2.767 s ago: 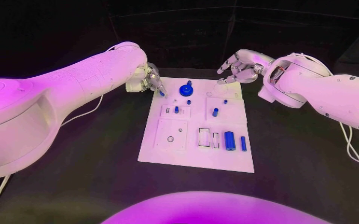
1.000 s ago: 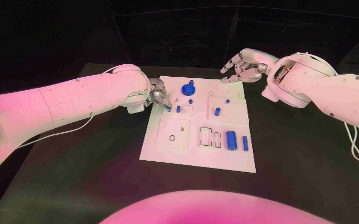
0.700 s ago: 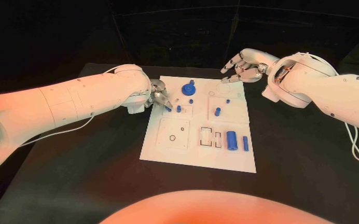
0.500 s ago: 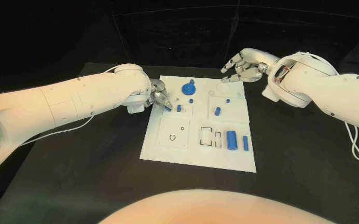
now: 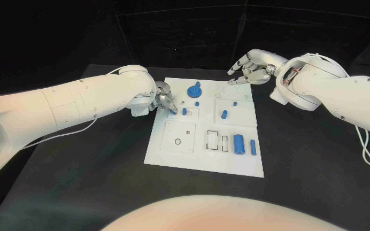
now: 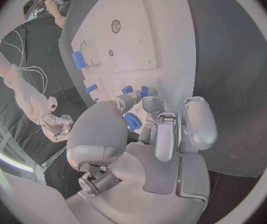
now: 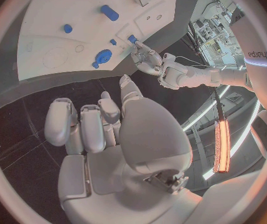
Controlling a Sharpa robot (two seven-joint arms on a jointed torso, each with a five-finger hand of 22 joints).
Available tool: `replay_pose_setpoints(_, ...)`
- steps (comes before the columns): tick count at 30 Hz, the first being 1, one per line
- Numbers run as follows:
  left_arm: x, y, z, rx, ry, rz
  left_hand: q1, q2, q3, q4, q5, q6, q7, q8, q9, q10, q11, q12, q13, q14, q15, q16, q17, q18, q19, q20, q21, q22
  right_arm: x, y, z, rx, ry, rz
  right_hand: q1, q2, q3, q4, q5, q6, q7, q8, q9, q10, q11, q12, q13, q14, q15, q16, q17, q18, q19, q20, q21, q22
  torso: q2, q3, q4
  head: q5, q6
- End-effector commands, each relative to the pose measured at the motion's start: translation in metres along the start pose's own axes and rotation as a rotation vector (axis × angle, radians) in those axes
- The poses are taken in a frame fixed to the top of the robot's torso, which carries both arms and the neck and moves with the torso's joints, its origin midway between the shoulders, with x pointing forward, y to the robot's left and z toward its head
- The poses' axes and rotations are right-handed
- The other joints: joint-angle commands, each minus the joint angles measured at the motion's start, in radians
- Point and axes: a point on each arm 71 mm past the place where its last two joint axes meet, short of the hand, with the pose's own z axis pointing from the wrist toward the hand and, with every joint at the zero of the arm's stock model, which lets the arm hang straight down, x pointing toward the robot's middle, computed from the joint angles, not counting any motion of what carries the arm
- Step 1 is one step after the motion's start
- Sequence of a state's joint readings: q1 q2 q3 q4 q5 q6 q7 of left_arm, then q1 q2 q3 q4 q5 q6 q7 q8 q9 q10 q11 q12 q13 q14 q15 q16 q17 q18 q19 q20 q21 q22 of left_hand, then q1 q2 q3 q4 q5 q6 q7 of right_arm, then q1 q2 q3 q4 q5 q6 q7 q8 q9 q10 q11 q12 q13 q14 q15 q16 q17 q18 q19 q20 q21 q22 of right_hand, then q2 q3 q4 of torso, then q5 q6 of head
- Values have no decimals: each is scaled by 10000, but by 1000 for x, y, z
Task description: Assemble the parts on the task board
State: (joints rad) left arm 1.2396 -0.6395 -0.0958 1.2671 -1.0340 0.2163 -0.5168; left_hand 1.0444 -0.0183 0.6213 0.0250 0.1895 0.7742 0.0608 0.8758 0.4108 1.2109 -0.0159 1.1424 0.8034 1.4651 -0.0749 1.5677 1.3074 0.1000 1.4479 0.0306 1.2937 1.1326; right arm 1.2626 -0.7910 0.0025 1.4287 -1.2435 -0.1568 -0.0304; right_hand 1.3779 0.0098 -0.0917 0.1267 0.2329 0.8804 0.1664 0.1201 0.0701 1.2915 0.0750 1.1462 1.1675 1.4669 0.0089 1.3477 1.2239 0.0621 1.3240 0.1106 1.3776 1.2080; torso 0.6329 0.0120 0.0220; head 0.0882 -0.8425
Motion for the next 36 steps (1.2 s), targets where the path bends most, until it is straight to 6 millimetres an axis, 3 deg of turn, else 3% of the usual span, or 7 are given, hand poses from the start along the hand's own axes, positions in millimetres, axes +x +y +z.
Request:
replay_pose_setpoints(1, 5, 2, 2, -209, 266, 240, -18, 65, 1019, -954, 51, 40, -63, 43, 15, 52, -49, 16, 46, 1057, -88, 31, 2634, -143, 31, -64, 2, 7, 0, 2, 1, -93, 27, -31, 40, 56, -82, 0, 63, 40, -3, 37, 1, -58, 17, 6, -2, 308, -91, -47, -4, 206, -85, 5, -54, -15, 3, 3, 1, -5, -4)
replay_pose_setpoints(14, 3, -2, 8, -227, 466, 360, -59, 56, 1017, -935, 45, 59, -75, 78, 23, 86, -60, 30, 61, 1057, -95, 31, 2634, -140, 28, -71, -9, -6, 0, 3, 2, -112, 39, -29, 40, 56, -82, 0, 63, 40, -3, 37, 1, -58, 17, 6, -2, 308, -91, -47, -4, 206, -85, 5, -54, -15, -1, 16, -1, -17, -47)
replay_pose_setpoints(16, 3, -3, 9, -269, 598, 443, -112, 60, 996, -895, 34, 78, -85, 107, 28, 113, -66, 42, 72, 1057, -101, 31, 2634, -141, 27, -76, -13, -8, 0, 3, 2, -114, 49, -29, 40, 56, -82, 0, 63, 40, -3, 37, 1, -58, 17, 6, -2, 308, -91, -47, -4, 206, -85, 5, -54, -15, 8, 1, -25, -25, -48)
replay_pose_setpoints(24, 4, -5, 12, -413, 950, 663, -235, 93, 901, -787, 11, 114, -112, 165, 30, 160, -85, 61, 81, 1057, -117, 31, 2634, -136, 17, -90, -38, -35, 1, 3, 3, -118, 76, -30, 61, 63, -100, 11, 99, 30, -3, 40, -2, -55, 18, 19, 6, 309, -92, -54, -6, 206, -85, 4, -61, -21, 2, 17, 8, -49, -69)
replay_pose_setpoints(36, 4, -5, 12, -490, 1054, 729, -408, 59, 634, -655, -17, 228, -169, 222, 11, 263, -124, 143, 180, 1057, -144, 31, 2634, -144, 25, -111, -27, -3, 1, 3, 4, -119, 58, -29, 61, 63, -100, 11, 99, 30, -3, 40, -2, -55, 18, 19, 6, 309, -92, -54, -6, 206, -85, 4, -61, -21, -2, 6, 3, -54, -88)
